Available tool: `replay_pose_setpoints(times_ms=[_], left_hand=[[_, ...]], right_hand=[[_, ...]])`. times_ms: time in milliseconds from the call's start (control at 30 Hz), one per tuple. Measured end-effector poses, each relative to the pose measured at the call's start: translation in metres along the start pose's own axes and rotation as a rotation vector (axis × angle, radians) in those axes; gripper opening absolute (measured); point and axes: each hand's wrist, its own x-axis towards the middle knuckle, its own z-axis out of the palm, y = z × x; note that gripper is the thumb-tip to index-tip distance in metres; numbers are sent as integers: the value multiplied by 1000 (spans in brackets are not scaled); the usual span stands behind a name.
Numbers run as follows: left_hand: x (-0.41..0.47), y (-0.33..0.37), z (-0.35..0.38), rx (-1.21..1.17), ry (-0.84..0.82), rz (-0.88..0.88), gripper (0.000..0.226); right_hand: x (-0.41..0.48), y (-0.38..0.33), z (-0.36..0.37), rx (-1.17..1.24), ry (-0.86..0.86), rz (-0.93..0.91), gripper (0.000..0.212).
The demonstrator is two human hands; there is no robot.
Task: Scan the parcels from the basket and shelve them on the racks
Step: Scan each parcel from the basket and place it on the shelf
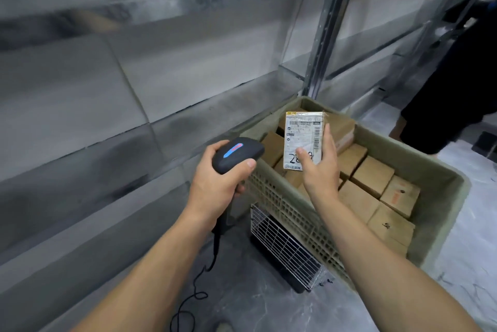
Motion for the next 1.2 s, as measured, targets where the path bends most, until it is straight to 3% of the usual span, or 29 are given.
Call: replay_pose_setpoints(times_ms=[367, 867, 1100, 1200], left_hand=[[-73, 31, -58, 13, 399, 141, 69], [-183, 67, -149, 22, 895, 278, 67], [-210, 92, -206, 34, 1019, 390, 76], [-219, 102, -238, 41, 1044, 424, 68]], right_hand=[[-27, -73, 58, 149, -319, -214, 84], [-116, -216, 158, 563, -705, -440, 82], [-163, -297, 209, 746, -800, -535, 79], [-187, -332, 233, 821, -849, -562, 76]])
